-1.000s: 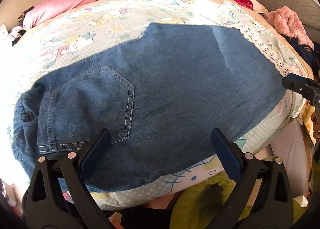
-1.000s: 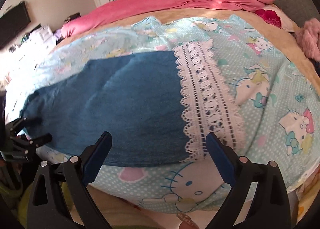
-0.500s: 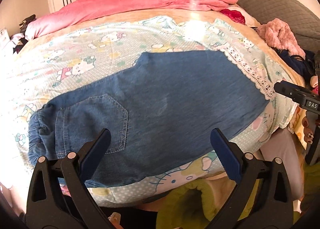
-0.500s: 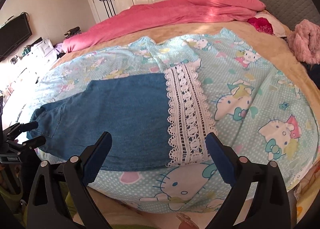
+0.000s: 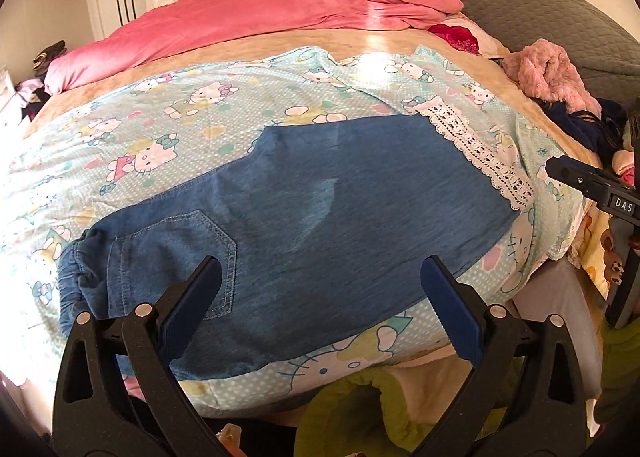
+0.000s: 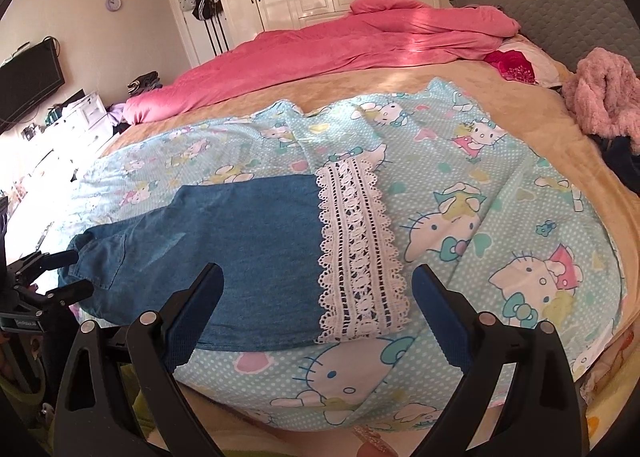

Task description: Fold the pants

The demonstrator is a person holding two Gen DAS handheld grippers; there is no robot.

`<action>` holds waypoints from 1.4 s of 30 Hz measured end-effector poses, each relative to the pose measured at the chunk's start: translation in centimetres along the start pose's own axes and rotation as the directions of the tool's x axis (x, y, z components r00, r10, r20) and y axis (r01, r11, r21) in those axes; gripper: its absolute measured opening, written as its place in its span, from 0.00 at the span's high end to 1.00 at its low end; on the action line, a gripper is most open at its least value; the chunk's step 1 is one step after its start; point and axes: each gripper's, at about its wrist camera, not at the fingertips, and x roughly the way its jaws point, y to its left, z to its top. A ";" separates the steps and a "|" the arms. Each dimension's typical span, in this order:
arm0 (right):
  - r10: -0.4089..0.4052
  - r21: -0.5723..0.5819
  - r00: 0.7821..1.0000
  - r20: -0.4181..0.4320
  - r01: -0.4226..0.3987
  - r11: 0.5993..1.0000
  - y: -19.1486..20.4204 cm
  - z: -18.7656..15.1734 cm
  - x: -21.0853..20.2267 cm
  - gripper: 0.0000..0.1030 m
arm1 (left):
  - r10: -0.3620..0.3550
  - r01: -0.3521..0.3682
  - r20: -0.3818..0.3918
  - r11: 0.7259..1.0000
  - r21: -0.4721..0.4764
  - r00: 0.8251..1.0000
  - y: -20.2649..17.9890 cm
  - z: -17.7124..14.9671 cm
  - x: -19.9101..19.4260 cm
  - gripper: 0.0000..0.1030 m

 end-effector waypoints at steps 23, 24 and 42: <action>-0.014 0.061 1.000 -0.007 0.014 0.998 -3.2 -1.3 0.5 0.08 | -0.051 0.052 -0.014 0.994 0.100 0.999 -4.7 4.0 3.3 0.09; -0.012 0.065 1.000 -0.013 0.013 0.998 -3.3 -1.5 0.7 0.08 | -0.057 0.059 -0.016 0.993 0.104 0.998 -5.0 4.4 3.8 0.09; 0.065 0.096 0.994 -0.084 -0.057 0.994 -2.8 -2.7 5.4 0.08 | -0.055 0.073 -0.068 0.955 0.289 0.996 -9.6 12.8 14.2 0.09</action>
